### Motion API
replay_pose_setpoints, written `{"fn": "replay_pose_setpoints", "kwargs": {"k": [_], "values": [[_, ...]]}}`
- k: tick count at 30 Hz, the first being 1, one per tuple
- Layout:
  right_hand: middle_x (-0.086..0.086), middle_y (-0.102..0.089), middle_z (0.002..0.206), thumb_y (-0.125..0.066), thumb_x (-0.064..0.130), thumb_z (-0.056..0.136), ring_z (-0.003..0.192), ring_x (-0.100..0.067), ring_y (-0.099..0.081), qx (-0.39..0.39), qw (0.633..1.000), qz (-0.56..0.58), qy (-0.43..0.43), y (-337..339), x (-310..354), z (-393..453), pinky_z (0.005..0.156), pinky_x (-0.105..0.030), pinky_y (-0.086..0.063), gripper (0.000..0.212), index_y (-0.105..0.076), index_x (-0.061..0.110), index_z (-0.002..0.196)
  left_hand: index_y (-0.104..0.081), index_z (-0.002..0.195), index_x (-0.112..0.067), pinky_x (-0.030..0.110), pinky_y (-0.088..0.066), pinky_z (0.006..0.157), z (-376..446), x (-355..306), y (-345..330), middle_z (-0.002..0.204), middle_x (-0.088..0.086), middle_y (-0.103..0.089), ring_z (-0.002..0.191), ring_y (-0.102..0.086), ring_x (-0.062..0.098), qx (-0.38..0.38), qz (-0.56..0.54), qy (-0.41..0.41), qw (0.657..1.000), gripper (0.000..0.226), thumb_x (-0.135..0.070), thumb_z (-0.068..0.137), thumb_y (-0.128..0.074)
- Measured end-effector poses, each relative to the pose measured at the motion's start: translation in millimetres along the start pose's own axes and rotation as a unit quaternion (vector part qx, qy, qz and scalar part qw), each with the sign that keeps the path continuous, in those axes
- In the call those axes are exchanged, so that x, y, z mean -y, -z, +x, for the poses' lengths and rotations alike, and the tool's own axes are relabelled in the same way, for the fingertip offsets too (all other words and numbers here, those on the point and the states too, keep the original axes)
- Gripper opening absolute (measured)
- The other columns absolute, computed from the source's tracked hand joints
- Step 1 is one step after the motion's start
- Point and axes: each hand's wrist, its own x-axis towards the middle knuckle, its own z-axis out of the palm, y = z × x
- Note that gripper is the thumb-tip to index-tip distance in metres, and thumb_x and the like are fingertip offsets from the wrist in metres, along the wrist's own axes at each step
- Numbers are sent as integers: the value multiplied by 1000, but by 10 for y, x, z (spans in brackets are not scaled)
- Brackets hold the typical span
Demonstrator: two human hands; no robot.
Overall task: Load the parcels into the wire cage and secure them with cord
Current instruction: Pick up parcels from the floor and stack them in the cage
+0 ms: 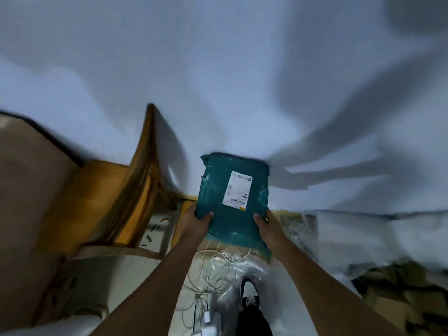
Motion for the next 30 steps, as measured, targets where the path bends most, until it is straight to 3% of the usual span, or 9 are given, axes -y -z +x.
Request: {"fn": "replay_pose_setpoints", "kwargs": {"k": [3,7,10,14,18,22,26,28,30], "values": [[-4,-65,126,-53,27,104,103,-22,-65,-17,999,19,27,218,346,-784,86,-37,-57,37,-51,29,141,-65,129,-11,23,-48,74,-597,-267,317,112,4,-72,91,-61,17,24,-23,-43,999,40,-25,92,-73],[0,-64,127,-52,31,104,104,-19,-65,-76,992,57,79,632,641,-1927,87,-35,-57,38,-49,31,142,-66,126,-18,41,-60,86,-1437,-757,686,110,1,-73,94,-69,23,47,-10,-133,990,39,-31,90,-74],[-1,-62,132,-52,30,104,113,-25,-64,-96,983,115,104,1013,696,-2670,96,-42,-57,38,-48,31,143,-67,126,-23,45,-61,86,-2015,-1112,805,110,-2,-75,93,-71,24,64,12,-192,979,42,-39,88,-75],[1,-61,133,-54,30,104,114,-20,-62,-171,965,145,136,1666,545,-3727,95,-32,-54,39,-48,33,142,-69,126,-23,44,-60,87,-2904,-1485,616,112,0,-75,92,-71,24,116,27,-261,958,45,-40,86,-77],[-5,-62,134,-55,28,104,116,-25,-63,-253,943,175,125,2351,69,-4649,102,-39,-53,42,-48,27,145,-67,128,-21,39,-58,87,-3873,-1607,103,116,0,-73,95,-69,25,180,41,-314,931,47,-43,87,-76],[-11,-67,129,-56,24,104,110,-30,-69,-315,910,245,116,3056,-751,-5613,98,-45,-56,41,-48,24,144,-66,129,-19,38,-55,90,-5010,-1517,-617,119,2,-72,100,-68,25,249,67,-359,897,48,-44,89,-74],[-8,-70,118,-55,19,104,98,-24,-72,-373,882,270,98,3716,-1736,-6648,82,-31,-62,35,-51,19,139,-67,127,-20,46,-56,95,-6277,-1196,-1356,117,3,-73,105,-68,28,321,77,-367,870,47,-44,88,-75],[-9,-71,115,-56,21,104,96,-25,-72,-410,868,272,73,3967,-2283,-7172,80,-31,-63,36,-52,18,140,-67,129,-20,39,-55,91,-6889,-1007,-1737,118,3,-73,100,-67,25,350,101,-389,846,48,-44,88,-75],[-2,-71,106,-56,22,104,83,-14,-73,-443,845,295,49,4196,-2861,-7743,63,-19,-60,40,-48,19,144,-68,128,-19,32,-49,84,-7580,-766,-2130,117,2,-73,93,-62,18,385,111,-413,818,49,-44,87,-76]]}}
